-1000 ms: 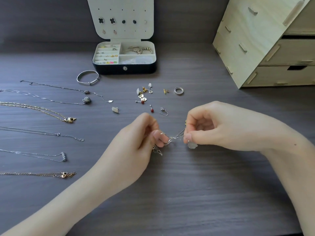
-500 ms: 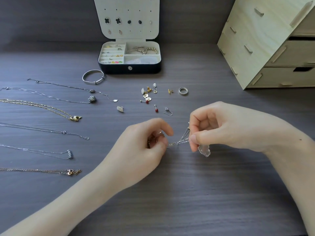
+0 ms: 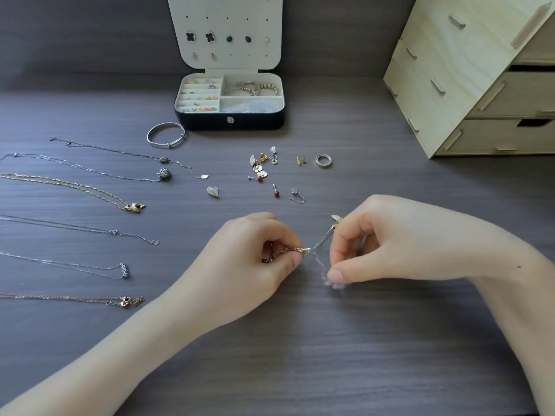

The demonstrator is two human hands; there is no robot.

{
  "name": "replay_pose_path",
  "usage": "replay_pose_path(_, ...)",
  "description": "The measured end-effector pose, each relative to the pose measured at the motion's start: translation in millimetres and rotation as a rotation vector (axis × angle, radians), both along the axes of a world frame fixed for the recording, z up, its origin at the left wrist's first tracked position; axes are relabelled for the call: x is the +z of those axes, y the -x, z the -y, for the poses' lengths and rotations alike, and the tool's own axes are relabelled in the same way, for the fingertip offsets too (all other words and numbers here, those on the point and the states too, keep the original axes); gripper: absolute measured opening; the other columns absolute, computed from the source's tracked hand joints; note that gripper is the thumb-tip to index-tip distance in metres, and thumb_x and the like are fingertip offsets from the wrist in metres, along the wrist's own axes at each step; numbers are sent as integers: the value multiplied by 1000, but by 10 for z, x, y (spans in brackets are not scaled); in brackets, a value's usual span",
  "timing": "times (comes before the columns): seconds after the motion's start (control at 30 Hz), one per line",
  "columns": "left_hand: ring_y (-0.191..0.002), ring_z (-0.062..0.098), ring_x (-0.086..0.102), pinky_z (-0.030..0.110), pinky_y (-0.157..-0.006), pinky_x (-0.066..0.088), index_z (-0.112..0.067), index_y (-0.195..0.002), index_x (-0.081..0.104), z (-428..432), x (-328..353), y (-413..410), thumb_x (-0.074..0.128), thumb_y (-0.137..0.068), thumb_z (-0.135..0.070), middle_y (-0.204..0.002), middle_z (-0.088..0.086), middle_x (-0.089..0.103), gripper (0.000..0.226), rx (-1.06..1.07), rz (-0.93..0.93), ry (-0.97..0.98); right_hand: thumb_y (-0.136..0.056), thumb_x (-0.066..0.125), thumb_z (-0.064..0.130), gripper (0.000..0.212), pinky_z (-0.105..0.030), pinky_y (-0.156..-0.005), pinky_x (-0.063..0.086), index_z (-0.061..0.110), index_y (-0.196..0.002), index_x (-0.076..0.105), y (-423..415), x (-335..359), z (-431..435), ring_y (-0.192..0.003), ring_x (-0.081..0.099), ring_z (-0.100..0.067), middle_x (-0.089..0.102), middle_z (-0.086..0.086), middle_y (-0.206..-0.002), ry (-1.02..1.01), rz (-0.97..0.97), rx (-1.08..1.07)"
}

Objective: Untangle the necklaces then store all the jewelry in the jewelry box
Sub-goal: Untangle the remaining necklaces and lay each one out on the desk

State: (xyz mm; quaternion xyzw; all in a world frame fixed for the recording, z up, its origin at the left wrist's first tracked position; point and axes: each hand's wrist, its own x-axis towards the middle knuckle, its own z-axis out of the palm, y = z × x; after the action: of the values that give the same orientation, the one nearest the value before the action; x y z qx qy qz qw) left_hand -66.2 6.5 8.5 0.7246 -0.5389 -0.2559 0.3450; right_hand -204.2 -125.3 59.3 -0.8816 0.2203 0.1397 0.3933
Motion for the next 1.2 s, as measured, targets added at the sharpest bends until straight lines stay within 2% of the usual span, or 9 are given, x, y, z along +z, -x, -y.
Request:
replay_pose_path(0.17,-67,3,50,9,-62,34,-36,-73,67,11,12,-16,67,-82,-19,-76,-19,56,20,-25,-41,-31,-79,70,29,8,-5,-54,36,24,-73,71,-20,-81,-6,-53,53,7,59,20,-57,133,210,-58)
replay_pose_path(0.27,-66,2,50,9,-62,34,-36,-73,66,13,1,-13,68,-82,-18,-73,-22,54,20,-24,-35,-23,-81,68,30,5,-8,-61,35,29,-85,70,-29,-167,-22,-67,52,8,56,20,-68,236,250,-25)
replay_pose_path(0.37,-65,3,50,9,-61,34,-36,-73,67,4,-7,-8,61,-74,-31,-73,-17,55,7,-13,-42,0,-82,66,40,13,-9,-69,32,34,-93,69,-41,-260,-37,-78,46,6,55,19,-78,288,235,58)
replay_pose_path(0.5,-67,7,53,10,-60,35,-35,-72,68,-12,-19,-5,60,-71,-32,-75,-11,59,8,-8,-50,31,-82,66,35,10,-15,-65,33,27,-85,72,-83,-335,-82,-71,46,1,53,15,-71,283,245,88)
replay_pose_path(0.63,-68,5,53,8,-61,35,-30,-70,67,-29,-24,-14,60,-71,-28,-75,-11,57,7,5,14,69,-79,68,31,7,-12,-62,34,27,-74,72,-95,-296,-52,-69,50,4,55,16,-66,229,260,25)
replay_pose_path(0.73,-65,5,51,8,-59,35,-29,-68,66,-35,-16,-11,60,-70,-27,-66,-9,54,7,14,8,78,-76,69,33,7,-11,-60,34,29,-72,73,-81,-239,-5,-64,51,2,56,17,-62,169,285,-9)
replay_pose_path(1.0,-63,6,49,11,-59,34,-34,-61,61,-43,4,8,58,-72,-29,-68,-9,55,12,25,-67,87,-72,70,33,3,-16,-58,36,31,-72,73,-62,-214,19,-61,46,-6,61,13,-65,142,313,-27)
replay_pose_path(1.1,-62,5,49,9,-58,33,-31,-63,63,-44,8,12,58,-72,-28,-68,-11,55,11,29,-72,87,-74,73,33,3,-21,-59,39,32,-75,70,-62,-216,15,-62,46,-10,62,14,-68,147,341,-51)
replay_pose_path(1.2,-62,5,49,9,-59,33,-27,-65,66,-40,3,14,58,-72,-28,-67,-11,55,10,38,-73,93,-73,66,39,8,-18,-58,39,33,-68,66,-67,-209,-21,-62,48,-10,60,20,-67,187,358,-43)
